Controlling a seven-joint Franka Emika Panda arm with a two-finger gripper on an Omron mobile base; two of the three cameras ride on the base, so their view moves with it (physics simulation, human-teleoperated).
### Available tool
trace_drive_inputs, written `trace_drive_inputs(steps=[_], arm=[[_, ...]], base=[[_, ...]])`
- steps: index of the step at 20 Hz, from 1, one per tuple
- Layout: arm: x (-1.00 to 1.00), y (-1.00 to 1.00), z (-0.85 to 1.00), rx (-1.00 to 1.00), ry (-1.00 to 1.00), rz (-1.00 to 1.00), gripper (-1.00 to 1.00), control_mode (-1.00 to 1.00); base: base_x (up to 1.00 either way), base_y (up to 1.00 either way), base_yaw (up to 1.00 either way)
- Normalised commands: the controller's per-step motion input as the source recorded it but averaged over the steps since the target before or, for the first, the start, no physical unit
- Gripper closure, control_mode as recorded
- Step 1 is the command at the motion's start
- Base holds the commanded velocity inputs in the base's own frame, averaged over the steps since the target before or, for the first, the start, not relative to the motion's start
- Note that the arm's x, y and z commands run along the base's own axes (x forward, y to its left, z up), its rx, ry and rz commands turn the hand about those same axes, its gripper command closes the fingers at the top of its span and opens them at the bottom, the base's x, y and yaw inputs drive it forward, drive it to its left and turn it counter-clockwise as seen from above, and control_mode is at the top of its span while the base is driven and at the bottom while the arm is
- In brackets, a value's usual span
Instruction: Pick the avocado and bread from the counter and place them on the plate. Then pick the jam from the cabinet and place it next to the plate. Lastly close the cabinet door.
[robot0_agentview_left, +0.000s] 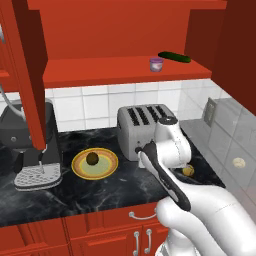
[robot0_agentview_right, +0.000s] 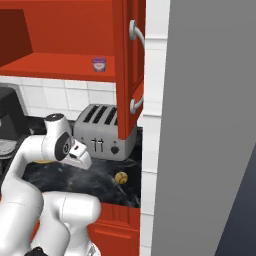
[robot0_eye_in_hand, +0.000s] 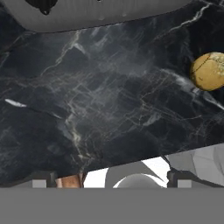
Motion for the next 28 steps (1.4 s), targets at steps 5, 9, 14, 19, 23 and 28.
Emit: trace_drive_inputs(steps=[5,9,14,19,23,28], arm=[[-0.05,-0.55,0.13,-0.09,0.07,-0.03,-1.0,-1.0],[-0.01,-0.55,0.04,-0.02,0.0,-0.04,-1.0,-1.0],[0.01,-0.58,0.01,0.0,0.01,-0.05,-1.0,-1.0],[0.05,-0.55,0.0,0.03,0.0,-0.03,-1.0,-1.0],[0.13,-0.45,-0.01,0.02,0.0,-0.01,-1.0,-1.0],[0.24,-0.21,-0.1,0.02,0.0,0.0,-1.0,-1.0]], base=[[0.0,0.0,0.0],[0.0,0.0,0.0],[0.0,0.0,0.0],[0.0,0.0,0.0],[0.0,0.0,0.0],[0.0,0.0,0.0]])
